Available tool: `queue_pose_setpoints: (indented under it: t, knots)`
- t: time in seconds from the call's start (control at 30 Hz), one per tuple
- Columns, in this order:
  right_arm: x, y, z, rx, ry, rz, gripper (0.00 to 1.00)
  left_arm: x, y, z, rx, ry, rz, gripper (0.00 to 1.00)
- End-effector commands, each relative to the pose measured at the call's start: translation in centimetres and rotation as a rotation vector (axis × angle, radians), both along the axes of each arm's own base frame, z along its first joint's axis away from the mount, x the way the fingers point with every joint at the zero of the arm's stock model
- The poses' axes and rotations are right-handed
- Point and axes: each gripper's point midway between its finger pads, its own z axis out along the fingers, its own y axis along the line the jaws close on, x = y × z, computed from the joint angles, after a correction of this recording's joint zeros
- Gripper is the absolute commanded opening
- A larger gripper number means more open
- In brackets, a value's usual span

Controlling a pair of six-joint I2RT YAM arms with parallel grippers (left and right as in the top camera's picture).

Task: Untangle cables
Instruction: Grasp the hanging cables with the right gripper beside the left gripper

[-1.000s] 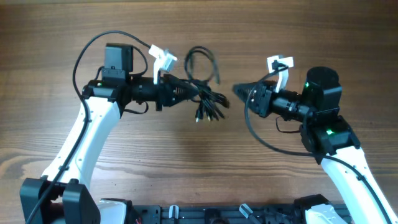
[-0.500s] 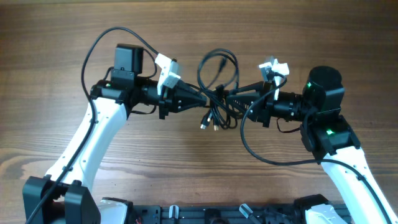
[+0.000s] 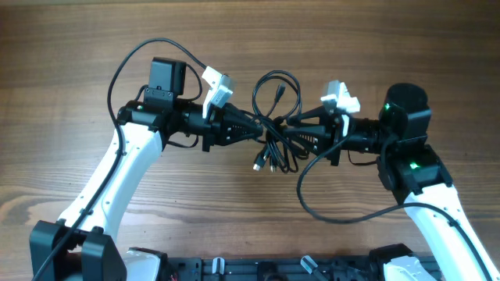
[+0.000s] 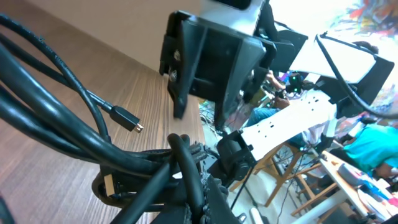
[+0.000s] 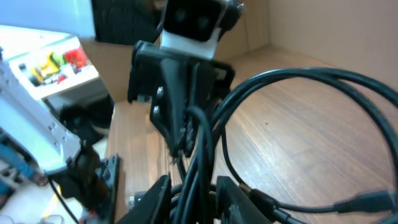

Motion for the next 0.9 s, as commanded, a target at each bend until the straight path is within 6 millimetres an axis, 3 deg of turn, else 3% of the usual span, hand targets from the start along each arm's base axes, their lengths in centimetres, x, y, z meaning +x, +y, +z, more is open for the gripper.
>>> queue_pose_setpoints:
  t: [0.0, 0.03, 0.07, 0.13, 0.17, 0.23, 0.3, 0.37, 0.47, 0.87]
  knots:
    - [-1.2, 1.0, -0.4, -0.05, -0.177, 0.089, 0.41, -0.4, -0.6, 0.0, -0.002, -0.014, -0.022, 0.04]
    - [-1.1, 1.0, -0.6, -0.056, -0.173, 0.079, 0.71, -0.3, -0.6, -0.4, 0.013, -0.03, -0.015, 0.04]
    - [-1.0, 1.0, -0.6, -0.055, -0.16, 0.073, 0.87, 0.0, -0.6, -0.9, 0.039, -0.053, 0.001, 0.04]
    - [-1.0, 1.0, -0.4, -0.046, -0.14, 0.071, 0.9, 0.5, -0.6, -1.5, 0.076, -0.063, 0.026, 0.04]
    - [-1.1, 1.1, -0.3, -0.041, -0.138, 0.073, 0.87, 0.6, -0.6, -1.7, 0.086, -0.066, 0.033, 0.04]
    - [-1.0, 1.1, -0.2, -0.039, -0.143, 0.072, 0.58, 0.7, -0.5, -1.7, 0.088, -0.065, 0.035, 0.04]
    - [-0.8, 1.1, -0.4, -0.048, -0.141, 0.057, 0.22, 0.7, -0.5, -1.7, 0.088, -0.065, 0.035, 0.04]
    - [-0.3, 0.9, -0.7, -0.066, -0.135, 0.028, 0.21, 0.6, -0.6, -1.5, 0.079, -0.063, 0.03, 0.04]
    - [0.1, 0.8, -0.9, -0.081, -0.135, 0.003, 0.3, 0.2, -0.6, -1.0, 0.049, -0.051, 0.011, 0.04]
    - [0.1, 1.2, -1.6, -0.088, -0.104, 0.016, 0.33, -0.9, -0.5, 0.7, -0.048, -0.009, -0.052, 0.04]
